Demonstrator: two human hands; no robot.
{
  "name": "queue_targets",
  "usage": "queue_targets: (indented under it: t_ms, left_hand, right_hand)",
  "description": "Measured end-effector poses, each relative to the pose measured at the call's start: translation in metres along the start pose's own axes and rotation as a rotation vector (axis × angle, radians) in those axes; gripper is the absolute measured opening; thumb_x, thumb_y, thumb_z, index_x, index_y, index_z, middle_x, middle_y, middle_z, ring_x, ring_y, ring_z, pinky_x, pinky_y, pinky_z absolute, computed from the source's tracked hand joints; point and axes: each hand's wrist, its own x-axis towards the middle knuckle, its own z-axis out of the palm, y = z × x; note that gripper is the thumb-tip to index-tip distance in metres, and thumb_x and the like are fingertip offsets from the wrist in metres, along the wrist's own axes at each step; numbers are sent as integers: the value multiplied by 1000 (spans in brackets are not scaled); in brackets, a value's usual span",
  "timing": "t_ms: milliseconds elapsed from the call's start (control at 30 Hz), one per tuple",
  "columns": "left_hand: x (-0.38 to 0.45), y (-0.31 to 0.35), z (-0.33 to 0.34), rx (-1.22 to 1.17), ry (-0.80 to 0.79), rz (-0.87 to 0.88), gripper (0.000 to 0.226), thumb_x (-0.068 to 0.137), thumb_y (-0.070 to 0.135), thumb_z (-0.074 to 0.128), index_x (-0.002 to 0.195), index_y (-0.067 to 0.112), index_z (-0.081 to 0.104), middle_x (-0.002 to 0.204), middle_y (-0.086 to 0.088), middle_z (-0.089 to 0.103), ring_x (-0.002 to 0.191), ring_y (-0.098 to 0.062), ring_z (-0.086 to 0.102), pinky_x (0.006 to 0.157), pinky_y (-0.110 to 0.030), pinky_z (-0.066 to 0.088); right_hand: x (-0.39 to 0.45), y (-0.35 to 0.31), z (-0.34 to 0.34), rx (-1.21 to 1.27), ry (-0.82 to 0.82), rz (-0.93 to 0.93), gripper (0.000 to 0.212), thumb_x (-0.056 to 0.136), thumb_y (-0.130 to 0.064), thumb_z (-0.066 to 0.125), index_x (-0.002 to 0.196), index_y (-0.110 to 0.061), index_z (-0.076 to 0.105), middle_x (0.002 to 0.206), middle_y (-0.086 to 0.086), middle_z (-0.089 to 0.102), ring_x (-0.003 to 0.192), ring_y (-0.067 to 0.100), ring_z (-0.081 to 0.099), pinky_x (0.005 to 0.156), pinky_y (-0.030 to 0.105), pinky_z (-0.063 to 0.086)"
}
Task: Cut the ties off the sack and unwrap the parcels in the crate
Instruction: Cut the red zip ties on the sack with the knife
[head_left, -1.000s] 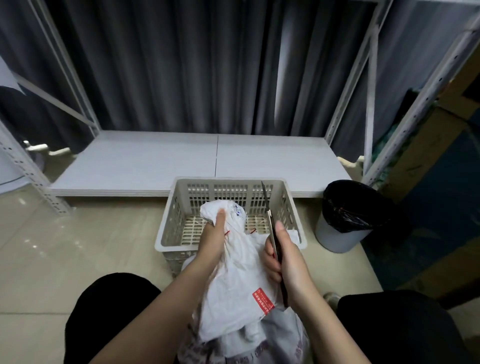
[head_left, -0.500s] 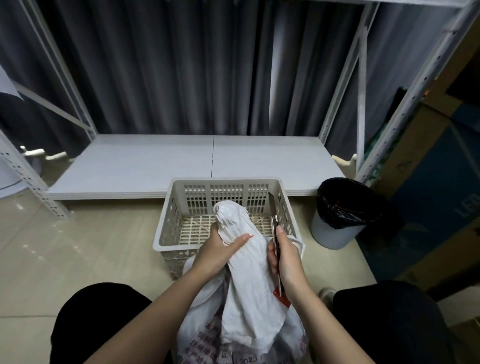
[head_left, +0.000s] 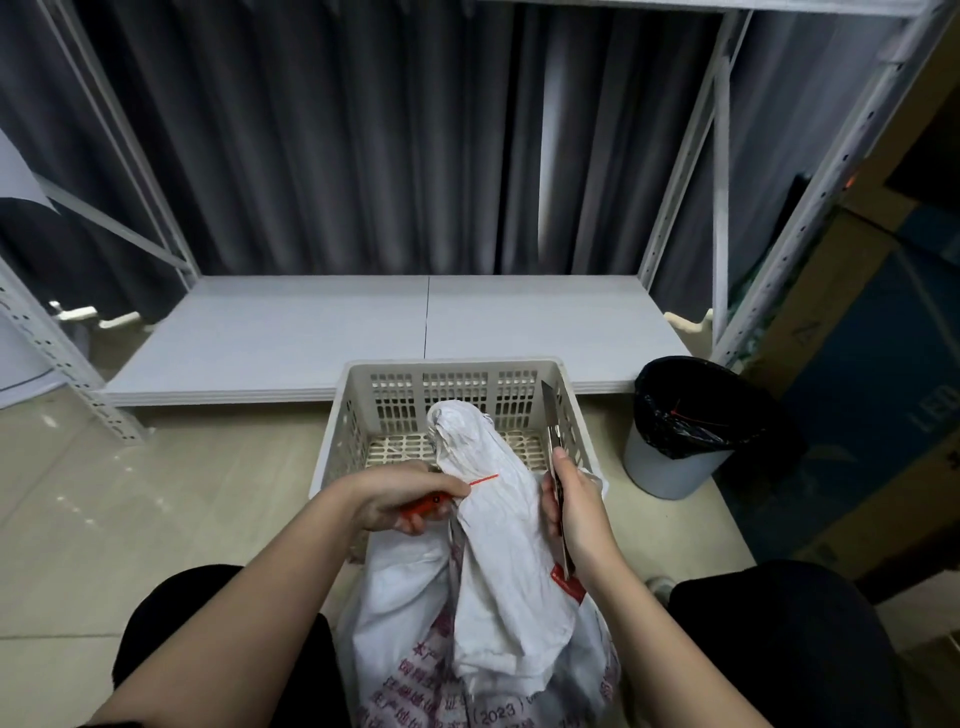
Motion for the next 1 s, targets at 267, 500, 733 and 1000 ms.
queue_targets:
  t_ms: [267,500,733,1000]
  left_hand:
    - [-28,11,-13,389,163,-30,57,84,71,43,94,18,63,50,9,27,38,-6,19,36,-18,17]
    - [-35,-5,-33,374,856,437,50,93,57,40,73,14,58,67,1,56,68,-18,51,63,-29,35]
    - [-41,39,-12,499,1191,426,50,91,62,38,81,15,48,69,-2,58,70,-27,54,59,-34,36]
    - [-16,75,43,405,591,534,14,101,18,41,92,21,52,60,3,59,50,-13,53,55,-30,43]
  right_hand:
    - [-1,-4,-6,-30,-5,-16,53,99,-42,38,53,-16,37,39,-2,28,33,12,24,37,22,19]
    - [6,-5,-9,-42,-1,20,47,99,-43,33,65,-15,48,42,-3,32,37,12,26,44,29,20]
    - [9,-16,-22,-232,63,-106,25,91,-26,57,67,-22,51,50,-10,50,48,6,45,55,27,34]
    - [15,-18,-82,-385,323,-14,25,86,-24,54,64,-15,46,61,5,55,58,28,52,62,38,44]
